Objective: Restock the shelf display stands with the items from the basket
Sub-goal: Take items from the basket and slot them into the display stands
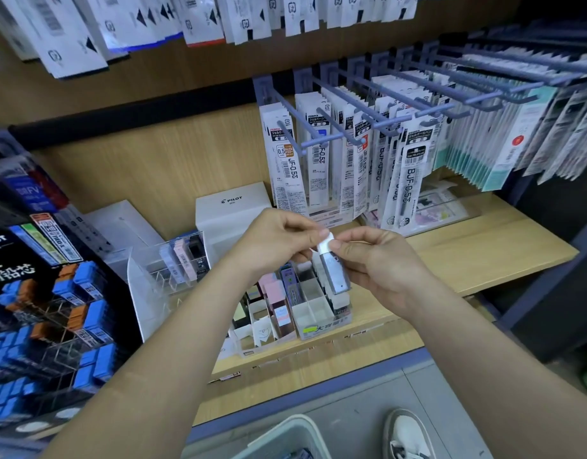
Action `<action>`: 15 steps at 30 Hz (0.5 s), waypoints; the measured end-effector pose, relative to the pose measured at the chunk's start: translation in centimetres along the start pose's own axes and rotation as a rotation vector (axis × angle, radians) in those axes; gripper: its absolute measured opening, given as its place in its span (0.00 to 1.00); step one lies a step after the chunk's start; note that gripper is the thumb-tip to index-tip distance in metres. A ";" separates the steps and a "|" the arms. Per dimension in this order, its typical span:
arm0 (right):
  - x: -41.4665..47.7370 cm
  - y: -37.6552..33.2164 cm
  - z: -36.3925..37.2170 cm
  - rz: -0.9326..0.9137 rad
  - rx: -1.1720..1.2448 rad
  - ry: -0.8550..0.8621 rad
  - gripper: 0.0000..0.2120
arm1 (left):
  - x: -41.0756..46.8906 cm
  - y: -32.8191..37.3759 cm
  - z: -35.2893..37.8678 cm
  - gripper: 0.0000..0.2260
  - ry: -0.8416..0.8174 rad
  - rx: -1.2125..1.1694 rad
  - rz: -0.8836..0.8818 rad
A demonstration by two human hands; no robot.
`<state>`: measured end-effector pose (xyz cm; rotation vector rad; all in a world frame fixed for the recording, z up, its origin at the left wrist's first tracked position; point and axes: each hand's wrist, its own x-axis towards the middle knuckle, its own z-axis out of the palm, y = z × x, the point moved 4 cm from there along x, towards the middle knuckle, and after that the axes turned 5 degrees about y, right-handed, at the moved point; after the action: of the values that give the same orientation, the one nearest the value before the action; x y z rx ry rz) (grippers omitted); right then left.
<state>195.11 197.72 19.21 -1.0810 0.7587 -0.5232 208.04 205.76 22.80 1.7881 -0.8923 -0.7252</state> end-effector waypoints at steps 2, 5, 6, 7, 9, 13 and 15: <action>0.0 0.1 0.1 0.001 -0.009 0.002 0.03 | -0.1 0.1 -0.2 0.05 0.034 -0.005 0.001; 0.2 0.0 -0.5 0.020 -0.044 0.089 0.02 | 0.1 0.1 -1.6 0.03 0.175 0.081 0.045; 0.3 0.0 -0.9 0.023 -0.066 0.121 0.02 | 0.2 0.0 -2.1 0.02 0.211 0.177 0.076; 0.3 0.1 -1.2 0.027 -0.082 0.143 0.02 | 0.2 -0.1 -2.4 0.03 0.222 0.290 0.107; 0.5 0.3 -1.6 0.038 -0.106 0.168 0.04 | 0.0 -0.4 -2.0 0.03 0.176 0.504 0.142; 0.6 0.5 -1.6 0.053 -0.127 0.177 0.05 | -0.5 -1.7 -0.2 0.02 0.101 0.691 0.166; 0.7 0.6 -1.5 0.056 -0.139 0.174 0.06 | -0.2 -2.2 -0.2 0.01 0.155 0.711 0.187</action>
<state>194.40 196.59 18.09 -1.1491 0.9871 -0.5281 208.69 206.57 20.86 2.2886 -1.2919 -0.1363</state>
